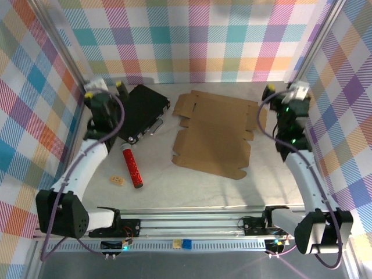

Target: Fold the paper box

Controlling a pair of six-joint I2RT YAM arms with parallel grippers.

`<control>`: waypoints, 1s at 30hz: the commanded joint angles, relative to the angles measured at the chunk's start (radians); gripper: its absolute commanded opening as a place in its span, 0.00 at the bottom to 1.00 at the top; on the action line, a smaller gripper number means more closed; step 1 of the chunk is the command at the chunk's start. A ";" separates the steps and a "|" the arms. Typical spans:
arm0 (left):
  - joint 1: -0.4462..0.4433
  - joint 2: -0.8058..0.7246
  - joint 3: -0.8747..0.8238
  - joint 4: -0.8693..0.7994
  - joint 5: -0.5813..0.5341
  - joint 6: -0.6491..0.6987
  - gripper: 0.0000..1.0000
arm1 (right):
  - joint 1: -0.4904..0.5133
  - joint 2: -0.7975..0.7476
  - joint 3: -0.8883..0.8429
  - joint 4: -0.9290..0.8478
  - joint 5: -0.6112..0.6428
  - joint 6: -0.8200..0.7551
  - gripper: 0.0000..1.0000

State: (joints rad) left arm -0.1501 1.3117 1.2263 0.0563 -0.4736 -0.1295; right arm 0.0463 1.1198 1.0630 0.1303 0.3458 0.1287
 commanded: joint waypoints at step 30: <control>-0.607 0.789 0.278 -0.513 0.824 -0.747 0.38 | 0.078 0.796 0.258 -0.851 -0.701 0.454 0.49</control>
State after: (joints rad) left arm -0.7567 2.1017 1.4887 -0.4717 0.3401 -0.8291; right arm 0.1242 1.8786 1.2926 -0.7326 -0.3210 0.5896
